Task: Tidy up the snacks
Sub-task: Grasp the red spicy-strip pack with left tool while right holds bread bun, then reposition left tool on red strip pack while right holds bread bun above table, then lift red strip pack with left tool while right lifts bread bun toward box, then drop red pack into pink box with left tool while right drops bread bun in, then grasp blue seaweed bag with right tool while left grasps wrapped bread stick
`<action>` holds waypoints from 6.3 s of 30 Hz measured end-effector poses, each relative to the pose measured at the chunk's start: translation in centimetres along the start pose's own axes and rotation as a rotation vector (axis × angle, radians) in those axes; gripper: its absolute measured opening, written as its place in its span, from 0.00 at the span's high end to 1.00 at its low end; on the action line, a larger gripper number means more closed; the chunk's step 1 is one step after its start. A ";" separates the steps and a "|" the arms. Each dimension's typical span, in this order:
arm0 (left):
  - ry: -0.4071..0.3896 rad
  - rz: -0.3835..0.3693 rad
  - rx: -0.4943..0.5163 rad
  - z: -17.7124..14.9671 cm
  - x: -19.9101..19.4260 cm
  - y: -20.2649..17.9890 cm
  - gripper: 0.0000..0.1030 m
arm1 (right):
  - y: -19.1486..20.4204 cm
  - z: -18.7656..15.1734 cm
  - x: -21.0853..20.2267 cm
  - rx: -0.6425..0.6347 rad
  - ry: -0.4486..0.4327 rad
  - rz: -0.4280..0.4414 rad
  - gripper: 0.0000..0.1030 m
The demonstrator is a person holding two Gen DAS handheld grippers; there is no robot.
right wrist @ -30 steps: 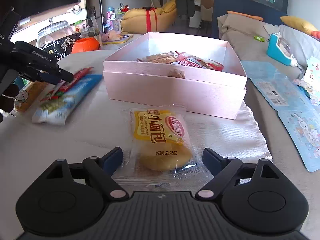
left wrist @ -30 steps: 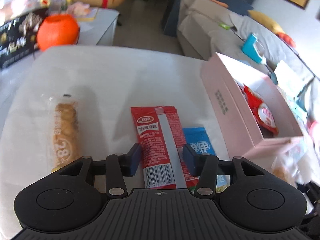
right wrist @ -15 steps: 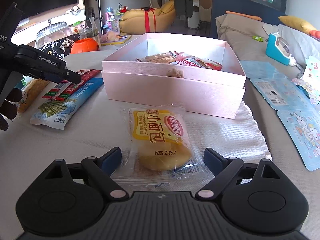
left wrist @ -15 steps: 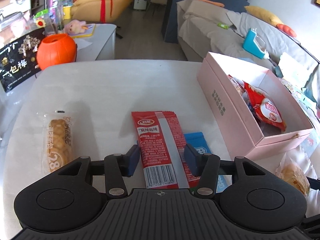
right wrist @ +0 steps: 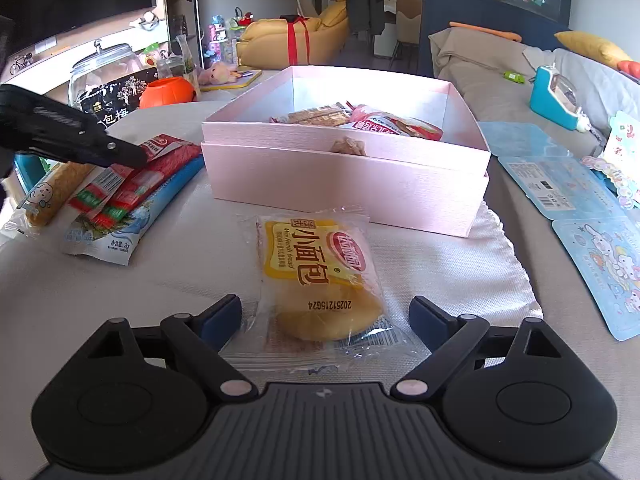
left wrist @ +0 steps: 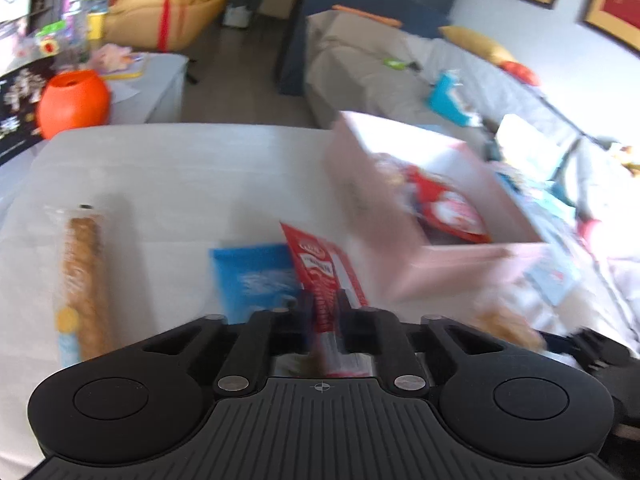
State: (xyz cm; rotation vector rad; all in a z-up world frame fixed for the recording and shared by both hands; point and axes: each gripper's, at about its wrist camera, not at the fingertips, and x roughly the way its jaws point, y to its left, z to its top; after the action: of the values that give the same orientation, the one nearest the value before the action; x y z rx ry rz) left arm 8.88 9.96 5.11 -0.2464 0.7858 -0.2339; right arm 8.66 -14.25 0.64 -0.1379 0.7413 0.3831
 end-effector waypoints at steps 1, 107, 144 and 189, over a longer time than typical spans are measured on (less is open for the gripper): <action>0.002 -0.026 0.001 -0.3 -0.2 -0.6 0.87 | 0.0 0.0 0.0 0.001 0.000 -0.002 0.11; 0.008 0.034 0.214 -6.1 -3.5 -6.9 0.50 | -1.5 1.9 -5.8 -0.051 -0.037 0.016 0.46; -0.084 0.308 -0.155 0.4 -3.1 8.9 0.47 | 1.6 18.8 -0.9 0.023 -0.107 0.125 0.10; -0.109 0.261 -0.094 -6.8 -6.7 6.4 0.66 | 14.7 8.9 2.0 -0.313 0.068 0.265 0.16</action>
State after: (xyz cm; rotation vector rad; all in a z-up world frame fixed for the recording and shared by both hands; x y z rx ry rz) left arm 0.19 17.12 3.02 -0.2403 0.7136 0.0621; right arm 9.92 2.20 5.91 -0.3504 0.7651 0.7495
